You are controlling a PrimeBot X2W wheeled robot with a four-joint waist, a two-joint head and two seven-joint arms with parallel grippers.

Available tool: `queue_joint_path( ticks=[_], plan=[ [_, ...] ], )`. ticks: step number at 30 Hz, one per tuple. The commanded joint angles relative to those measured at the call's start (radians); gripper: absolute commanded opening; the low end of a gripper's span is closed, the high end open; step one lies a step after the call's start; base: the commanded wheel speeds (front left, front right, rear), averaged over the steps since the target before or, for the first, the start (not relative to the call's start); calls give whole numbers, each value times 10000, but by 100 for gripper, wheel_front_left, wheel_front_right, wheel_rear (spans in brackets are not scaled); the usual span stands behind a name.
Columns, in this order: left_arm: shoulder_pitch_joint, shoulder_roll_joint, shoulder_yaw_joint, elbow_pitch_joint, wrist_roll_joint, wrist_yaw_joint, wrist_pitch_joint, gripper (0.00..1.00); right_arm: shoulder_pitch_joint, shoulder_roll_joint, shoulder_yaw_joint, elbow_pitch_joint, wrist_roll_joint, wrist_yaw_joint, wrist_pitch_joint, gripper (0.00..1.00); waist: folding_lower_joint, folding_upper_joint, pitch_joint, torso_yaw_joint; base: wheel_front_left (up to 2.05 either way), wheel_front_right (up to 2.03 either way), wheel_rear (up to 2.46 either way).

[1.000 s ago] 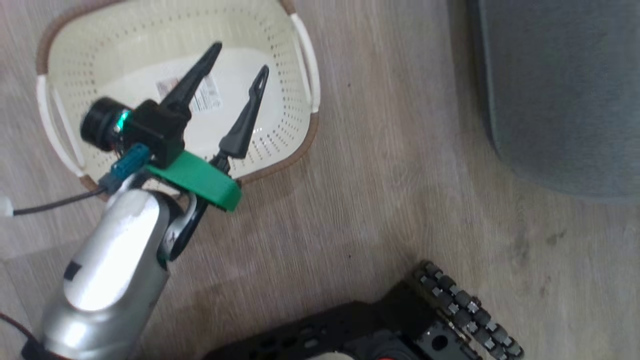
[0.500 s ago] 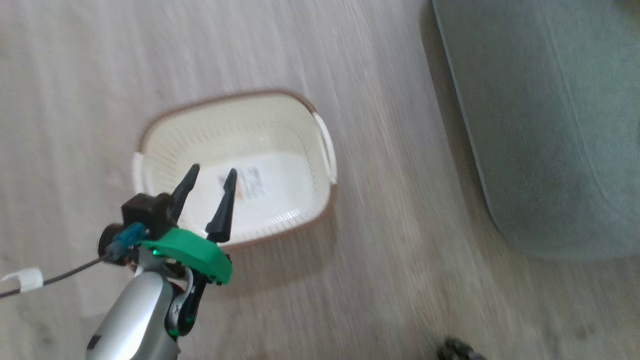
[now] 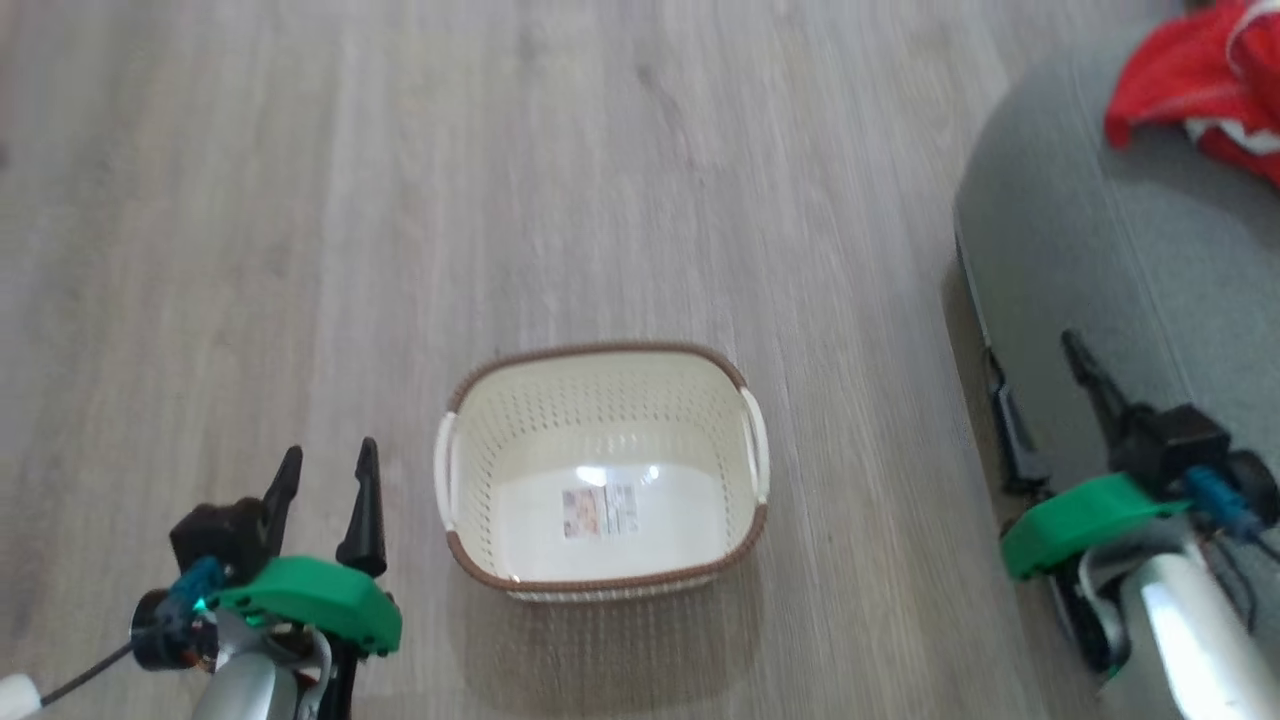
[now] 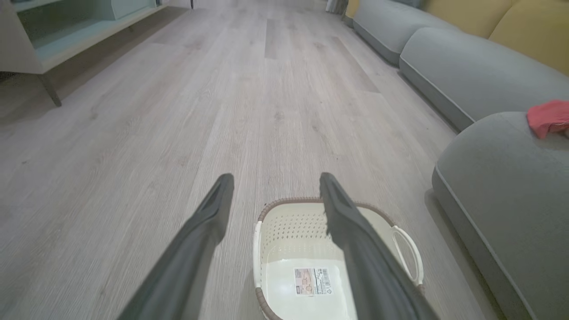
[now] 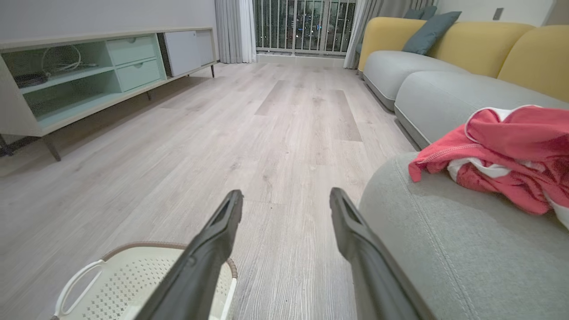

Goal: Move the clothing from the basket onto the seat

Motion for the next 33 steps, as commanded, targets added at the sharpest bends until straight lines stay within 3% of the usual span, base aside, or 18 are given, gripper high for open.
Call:
queue_joint_path(
  ticks=[1,7,18,19,33],
  plan=[
    [-169,19,464,-315,123,-90,-125,100,-39,-19,212,-276,-135,-4,-98,100,2,-1,-447,340,0,0,0],
    [128,-453,1066,-465,723,-622,-125,100,483,669,-81,-208,-408,-4,-104,100,2,-1,-721,390,0,0,0],
    [90,-736,1527,-559,1298,-1044,-125,100,616,892,-170,-173,-746,-4,-106,100,2,-1,-730,349,0,0,0],
    [400,-778,1137,-205,1221,-1021,0,0,817,869,-363,126,-684,0,-12,0,2,-1,-732,348,0,0,0],
    [437,-802,1244,112,59,-1065,378,0,900,909,-453,476,605,0,361,0,2,-1,-771,363,0,0,0]
  ],
)
